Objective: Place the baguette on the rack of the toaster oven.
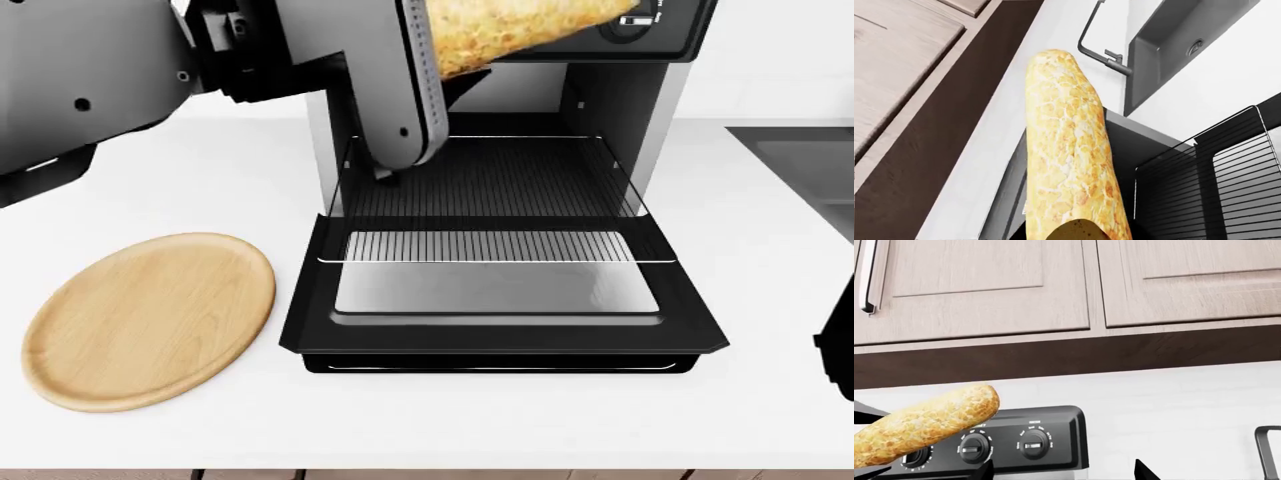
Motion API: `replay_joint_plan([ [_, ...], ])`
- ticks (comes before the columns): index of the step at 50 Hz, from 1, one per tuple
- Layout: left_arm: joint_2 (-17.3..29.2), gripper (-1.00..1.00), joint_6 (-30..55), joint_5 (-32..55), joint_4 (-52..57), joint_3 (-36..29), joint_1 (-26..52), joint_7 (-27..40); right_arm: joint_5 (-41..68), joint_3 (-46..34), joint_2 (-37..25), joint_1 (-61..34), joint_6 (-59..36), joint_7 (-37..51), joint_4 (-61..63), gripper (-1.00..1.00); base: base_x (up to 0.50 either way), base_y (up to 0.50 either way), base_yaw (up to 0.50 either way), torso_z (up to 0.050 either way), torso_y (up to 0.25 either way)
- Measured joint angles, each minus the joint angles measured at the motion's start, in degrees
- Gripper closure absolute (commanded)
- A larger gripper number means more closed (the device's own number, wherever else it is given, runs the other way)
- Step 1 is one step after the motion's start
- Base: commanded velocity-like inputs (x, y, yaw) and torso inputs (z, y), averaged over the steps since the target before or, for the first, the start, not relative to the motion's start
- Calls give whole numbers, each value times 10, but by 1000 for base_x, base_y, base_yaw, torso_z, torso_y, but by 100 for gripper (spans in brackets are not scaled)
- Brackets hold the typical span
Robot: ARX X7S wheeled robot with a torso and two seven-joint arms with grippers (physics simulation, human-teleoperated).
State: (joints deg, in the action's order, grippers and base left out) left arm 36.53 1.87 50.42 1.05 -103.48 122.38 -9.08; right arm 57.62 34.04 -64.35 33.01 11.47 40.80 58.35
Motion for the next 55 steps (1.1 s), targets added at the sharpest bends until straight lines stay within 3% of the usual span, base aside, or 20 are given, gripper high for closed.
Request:
replay_joint_plan([
  [25,-6,100,23,54,-9,8,-18,-47,-3,1,12,6,2,-8,-1,-100,0,0,0,0,0],
  [55,-34,100,19,35,-61,13,-43,-65,-11,-10,24,5,6,-13,-6,-100,0,0,0,0,0],
])
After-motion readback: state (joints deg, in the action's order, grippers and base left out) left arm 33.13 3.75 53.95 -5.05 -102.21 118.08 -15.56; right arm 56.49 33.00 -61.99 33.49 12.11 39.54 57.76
